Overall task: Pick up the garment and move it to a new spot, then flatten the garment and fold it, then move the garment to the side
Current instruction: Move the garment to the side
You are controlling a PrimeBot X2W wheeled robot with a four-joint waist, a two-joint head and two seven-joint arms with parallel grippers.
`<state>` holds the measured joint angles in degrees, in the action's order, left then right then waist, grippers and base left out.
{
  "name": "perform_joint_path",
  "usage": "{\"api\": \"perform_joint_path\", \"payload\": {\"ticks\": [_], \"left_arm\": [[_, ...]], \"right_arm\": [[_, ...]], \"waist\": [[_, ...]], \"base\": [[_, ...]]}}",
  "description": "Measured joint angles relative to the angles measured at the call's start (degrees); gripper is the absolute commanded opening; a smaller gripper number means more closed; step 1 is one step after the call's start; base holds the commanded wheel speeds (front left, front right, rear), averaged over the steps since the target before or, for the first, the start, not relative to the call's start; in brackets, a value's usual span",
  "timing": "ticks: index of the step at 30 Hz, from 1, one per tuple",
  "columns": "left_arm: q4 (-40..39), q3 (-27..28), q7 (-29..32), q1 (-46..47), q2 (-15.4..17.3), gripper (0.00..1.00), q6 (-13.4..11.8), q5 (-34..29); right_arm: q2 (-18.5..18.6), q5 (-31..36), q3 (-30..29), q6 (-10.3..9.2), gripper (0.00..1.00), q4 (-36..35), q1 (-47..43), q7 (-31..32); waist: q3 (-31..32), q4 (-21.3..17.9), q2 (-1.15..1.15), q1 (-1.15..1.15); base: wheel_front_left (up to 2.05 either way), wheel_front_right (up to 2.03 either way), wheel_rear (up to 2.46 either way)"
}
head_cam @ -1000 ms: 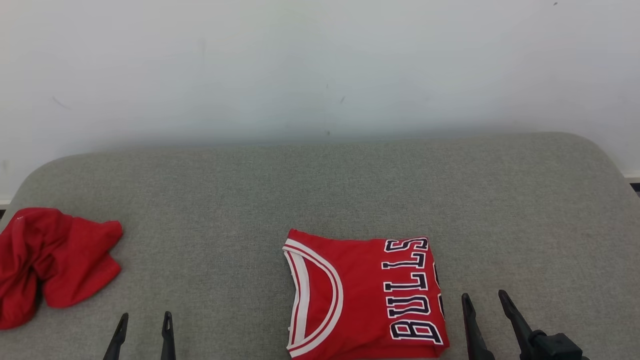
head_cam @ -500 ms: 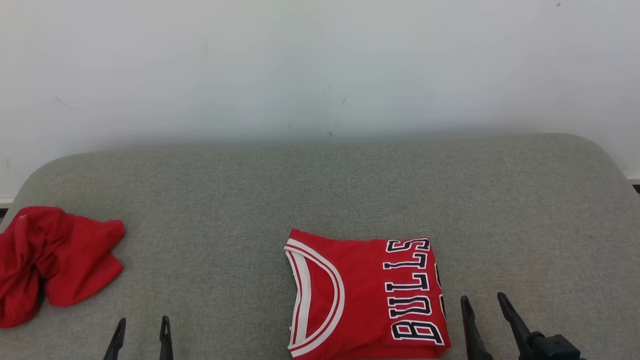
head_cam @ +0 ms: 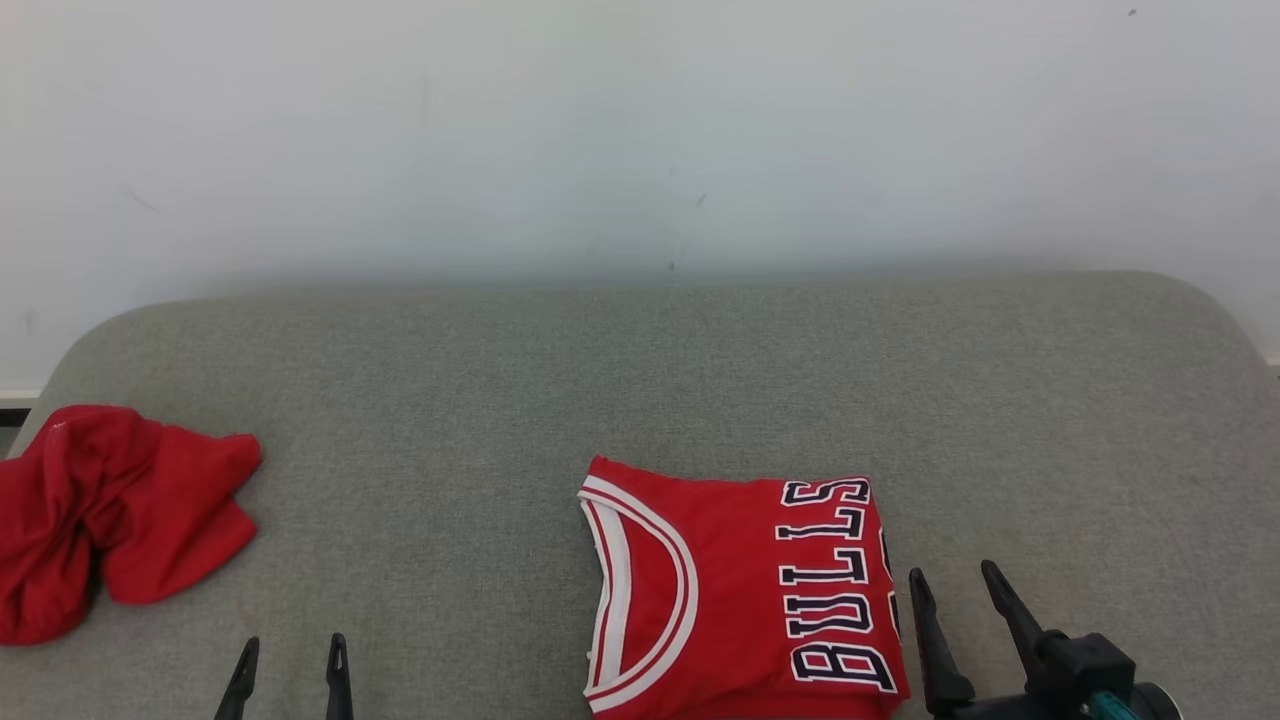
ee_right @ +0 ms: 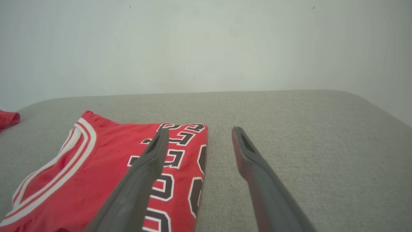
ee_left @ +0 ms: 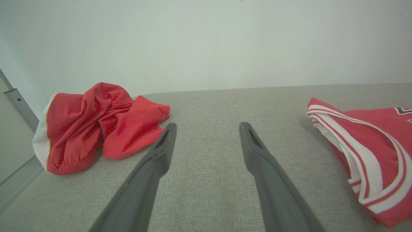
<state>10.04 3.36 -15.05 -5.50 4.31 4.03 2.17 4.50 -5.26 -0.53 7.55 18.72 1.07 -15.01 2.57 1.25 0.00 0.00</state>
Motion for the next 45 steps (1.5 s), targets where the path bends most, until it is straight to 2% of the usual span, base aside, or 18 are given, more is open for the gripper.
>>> {"api": "perform_joint_path", "payload": {"ticks": [19,27,28,29,30,38,45], "left_arm": [[0.30,-1.47,0.00,1.02,-0.22,1.00,0.05,0.45],[0.70,-1.66,0.00,1.94,-0.26,1.00,0.08,0.64],[0.70,-1.56,0.00,1.98,-0.29,1.00,0.08,0.75],[0.70,-1.49,0.00,1.99,-0.30,1.00,0.07,0.85],[0.70,-1.52,0.00,2.01,-0.32,1.00,0.07,0.87],[0.73,-1.52,0.00,3.57,-0.40,1.00,0.09,0.97],[0.55,-1.31,0.00,4.59,-0.34,1.00,0.26,1.01]], "right_arm": [[1.18,1.14,0.24,0.00,1.00,28.15,16.25,1.42],[0.70,-1.16,1.76,0.00,0.99,39.27,20.70,1.81],[0.58,-1.56,2.25,0.00,0.38,40.06,21.23,1.81],[0.53,-1.88,2.72,0.00,0.07,40.94,21.74,1.91],[0.46,-2.30,3.01,0.00,0.00,41.65,22.29,1.91],[2.37,-4.31,6.30,0.00,0.00,42.65,27.48,0.82],[6.84,-6.09,10.55,0.00,0.00,41.07,35.34,0.33]], "waist": [[-1.84,3.65,0.00,0.00],[-2.68,4.18,0.00,0.00],[-2.73,4.08,0.00,0.00],[-2.79,3.94,0.00,0.00],[-2.91,3.82,0.00,0.00],[-4.77,3.12,0.00,0.01],[-6.12,2.24,0.00,0.00]], "base": [[0.00,0.00,0.00],[0.00,0.00,0.00],[0.00,0.00,0.00],[0.00,0.00,0.00],[0.00,0.00,0.00],[0.00,0.00,0.00],[0.00,0.00,0.00]]}}
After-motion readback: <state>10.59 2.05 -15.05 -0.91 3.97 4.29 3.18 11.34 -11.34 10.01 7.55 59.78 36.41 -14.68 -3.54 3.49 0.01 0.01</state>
